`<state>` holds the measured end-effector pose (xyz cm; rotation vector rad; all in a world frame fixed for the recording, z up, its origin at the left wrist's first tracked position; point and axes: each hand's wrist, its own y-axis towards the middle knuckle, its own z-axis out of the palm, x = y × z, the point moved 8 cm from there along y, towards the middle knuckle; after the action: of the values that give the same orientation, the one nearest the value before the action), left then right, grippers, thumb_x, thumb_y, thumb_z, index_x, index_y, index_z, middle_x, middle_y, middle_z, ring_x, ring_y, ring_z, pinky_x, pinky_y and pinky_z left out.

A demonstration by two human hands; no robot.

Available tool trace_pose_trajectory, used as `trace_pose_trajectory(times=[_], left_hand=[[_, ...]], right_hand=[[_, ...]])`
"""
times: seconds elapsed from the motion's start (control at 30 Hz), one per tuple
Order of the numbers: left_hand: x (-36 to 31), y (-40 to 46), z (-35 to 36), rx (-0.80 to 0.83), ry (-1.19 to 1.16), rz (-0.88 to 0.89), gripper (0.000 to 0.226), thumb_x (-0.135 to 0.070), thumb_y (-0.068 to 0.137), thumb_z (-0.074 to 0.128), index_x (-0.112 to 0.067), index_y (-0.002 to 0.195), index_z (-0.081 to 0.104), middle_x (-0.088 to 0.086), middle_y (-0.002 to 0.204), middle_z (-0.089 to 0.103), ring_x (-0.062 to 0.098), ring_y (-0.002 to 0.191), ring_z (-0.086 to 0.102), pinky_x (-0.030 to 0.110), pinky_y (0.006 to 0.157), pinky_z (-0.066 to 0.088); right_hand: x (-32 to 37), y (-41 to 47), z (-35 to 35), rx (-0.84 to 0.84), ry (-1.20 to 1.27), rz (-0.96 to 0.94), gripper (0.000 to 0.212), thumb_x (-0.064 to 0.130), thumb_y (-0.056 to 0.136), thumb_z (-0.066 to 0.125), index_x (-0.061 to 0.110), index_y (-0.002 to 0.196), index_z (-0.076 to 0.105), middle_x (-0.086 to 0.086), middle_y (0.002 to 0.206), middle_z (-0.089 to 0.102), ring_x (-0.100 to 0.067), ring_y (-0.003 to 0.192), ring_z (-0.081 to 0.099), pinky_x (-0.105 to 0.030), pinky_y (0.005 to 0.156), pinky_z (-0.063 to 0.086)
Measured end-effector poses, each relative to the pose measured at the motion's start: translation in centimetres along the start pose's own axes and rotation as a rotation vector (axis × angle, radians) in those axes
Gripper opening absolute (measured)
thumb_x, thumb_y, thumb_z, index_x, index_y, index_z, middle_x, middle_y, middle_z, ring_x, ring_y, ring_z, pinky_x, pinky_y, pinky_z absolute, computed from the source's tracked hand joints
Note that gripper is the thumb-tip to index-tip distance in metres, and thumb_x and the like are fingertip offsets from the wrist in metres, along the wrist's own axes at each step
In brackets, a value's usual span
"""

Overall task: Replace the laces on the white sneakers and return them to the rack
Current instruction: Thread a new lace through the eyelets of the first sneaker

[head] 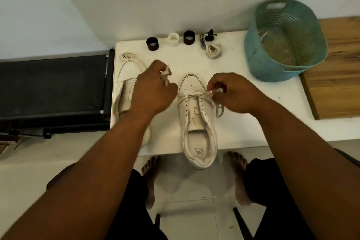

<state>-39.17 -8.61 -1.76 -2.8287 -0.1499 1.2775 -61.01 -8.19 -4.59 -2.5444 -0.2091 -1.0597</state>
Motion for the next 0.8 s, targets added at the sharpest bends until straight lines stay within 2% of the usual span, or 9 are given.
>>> trace_pose_trajectory(times=[0.07,0.13,0.27,0.33,0.43,0.57,0.63,0.7,0.8], left_hand=[[-0.2,-0.7,0.4,-0.062,0.174,0.085,0.056,-0.027,0.071,0.067,-0.017,0.126,0.056,0.001,0.117,0.064,0.019,0.109,0.060,0.033,0.098,0.044],[-1.6,-1.0,1.0,-0.101,0.270,0.275,0.082,-0.035,0.069,0.066,-0.012,0.145,0.046,0.010,0.141,0.052,0.027,0.137,0.041,0.043,0.122,0.023],[-3.8,-1.6,4.8,0.190,0.120,0.405,0.042,-0.044,0.085,0.073,-0.022,0.121,0.070,-0.004,0.116,0.069,0.015,0.113,0.059,0.038,0.103,0.045],[-3.6,-1.5,5.2,0.175,0.041,0.306,0.019,-0.038,0.092,0.072,-0.020,0.092,0.076,-0.008,0.084,0.072,0.007,0.080,0.063,0.032,0.077,0.050],[-1.6,-0.4,3.8,0.028,-0.103,0.062,0.023,-0.033,0.097,0.068,-0.018,0.081,0.075,-0.005,0.070,0.072,0.006,0.063,0.064,0.021,0.061,0.048],[2.8,-0.1,4.1,-0.065,-0.762,-0.550,0.014,-0.017,0.099,0.062,-0.014,0.088,0.071,0.002,0.073,0.073,0.015,0.068,0.064,0.029,0.066,0.054],[3.5,-0.4,4.7,-0.127,-0.906,-0.658,0.010,-0.012,0.099,0.057,-0.015,0.096,0.066,0.004,0.077,0.071,0.018,0.074,0.066,0.033,0.069,0.055],[3.1,-0.1,3.7,-0.185,-0.726,-0.523,0.022,-0.012,0.092,0.060,-0.021,0.112,0.061,0.000,0.094,0.070,0.020,0.088,0.066,0.034,0.075,0.055],[-0.9,0.3,2.2,-0.140,-0.223,0.074,0.066,-0.016,0.078,0.071,-0.023,0.139,0.048,-0.003,0.135,0.055,0.015,0.127,0.052,0.031,0.106,0.043]], right_hand=[[0.5,-0.2,-1.3,-0.084,0.323,0.033,0.012,0.009,0.090,0.074,0.018,0.097,0.069,-0.008,0.090,0.071,-0.025,0.080,0.066,-0.036,0.073,0.056],[0.9,-0.4,-2.0,-0.130,0.589,0.036,0.013,0.005,0.092,0.070,0.016,0.099,0.068,-0.010,0.087,0.072,-0.025,0.076,0.067,-0.033,0.070,0.056],[2.1,-0.6,-1.7,-0.125,0.786,0.009,0.014,0.003,0.093,0.068,0.017,0.096,0.067,-0.006,0.082,0.072,-0.017,0.070,0.067,-0.026,0.065,0.054],[1.3,-0.6,-2.3,-0.241,0.736,0.061,0.013,0.004,0.093,0.070,0.017,0.093,0.069,-0.005,0.082,0.072,-0.015,0.065,0.067,-0.025,0.061,0.052],[-2.7,-1.6,-4.3,-0.609,0.718,0.316,0.015,0.008,0.093,0.067,0.023,0.089,0.067,0.000,0.088,0.074,-0.011,0.060,0.067,-0.027,0.059,0.049],[-5.1,-2.9,-5.3,-0.849,0.850,0.451,0.012,0.009,0.094,0.062,0.021,0.095,0.065,-0.007,0.099,0.074,-0.015,0.067,0.068,-0.020,0.053,0.050],[-4.7,-3.1,-5.7,-0.882,0.781,0.432,0.008,0.012,0.096,0.063,0.020,0.097,0.066,-0.003,0.094,0.073,-0.013,0.070,0.070,-0.020,0.054,0.053],[-3.7,-2.8,-5.9,-0.831,0.690,0.375,0.004,0.014,0.097,0.064,0.016,0.101,0.066,0.001,0.088,0.072,-0.009,0.069,0.071,-0.021,0.056,0.055],[-0.9,-1.7,-4.4,-0.587,0.696,0.221,0.005,0.011,0.098,0.064,0.009,0.102,0.067,-0.007,0.090,0.074,-0.009,0.062,0.070,-0.018,0.053,0.051]])
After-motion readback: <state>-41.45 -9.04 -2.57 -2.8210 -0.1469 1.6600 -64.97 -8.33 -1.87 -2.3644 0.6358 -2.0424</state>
